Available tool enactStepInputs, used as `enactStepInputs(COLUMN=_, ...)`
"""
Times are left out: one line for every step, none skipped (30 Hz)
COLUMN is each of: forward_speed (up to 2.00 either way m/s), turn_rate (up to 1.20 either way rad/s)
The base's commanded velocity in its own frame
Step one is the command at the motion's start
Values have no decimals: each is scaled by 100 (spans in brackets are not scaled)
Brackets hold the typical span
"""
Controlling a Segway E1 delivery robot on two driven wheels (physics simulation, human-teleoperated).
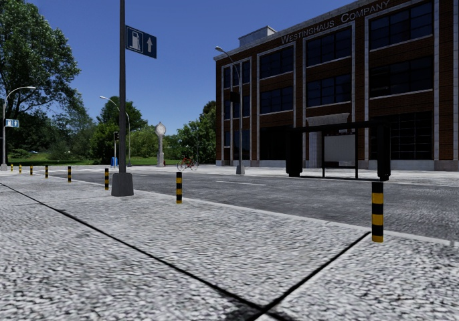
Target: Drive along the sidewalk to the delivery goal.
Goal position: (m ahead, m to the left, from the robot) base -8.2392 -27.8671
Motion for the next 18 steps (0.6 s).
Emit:
enactStepInputs(forward_speed=0, turn_rate=0)
enactStepInputs(forward_speed=0, turn_rate=0)
enactStepInputs(forward_speed=0, turn_rate=0)
enactStepInputs(forward_speed=0, turn_rate=0)
enactStepInputs(forward_speed=0, turn_rate=0)
enactStepInputs(forward_speed=0, turn_rate=0)
enactStepInputs(forward_speed=0, turn_rate=0)
enactStepInputs(forward_speed=0, turn_rate=0)
enactStepInputs(forward_speed=0, turn_rate=0)
enactStepInputs(forward_speed=0, turn_rate=0)
enactStepInputs(forward_speed=0, turn_rate=0)
enactStepInputs(forward_speed=0, turn_rate=0)
enactStepInputs(forward_speed=0, turn_rate=0)
enactStepInputs(forward_speed=0, turn_rate=0)
enactStepInputs(forward_speed=0, turn_rate=0)
enactStepInputs(forward_speed=0, turn_rate=0)
enactStepInputs(forward_speed=0, turn_rate=0)
enactStepInputs(forward_speed=0, turn_rate=0)
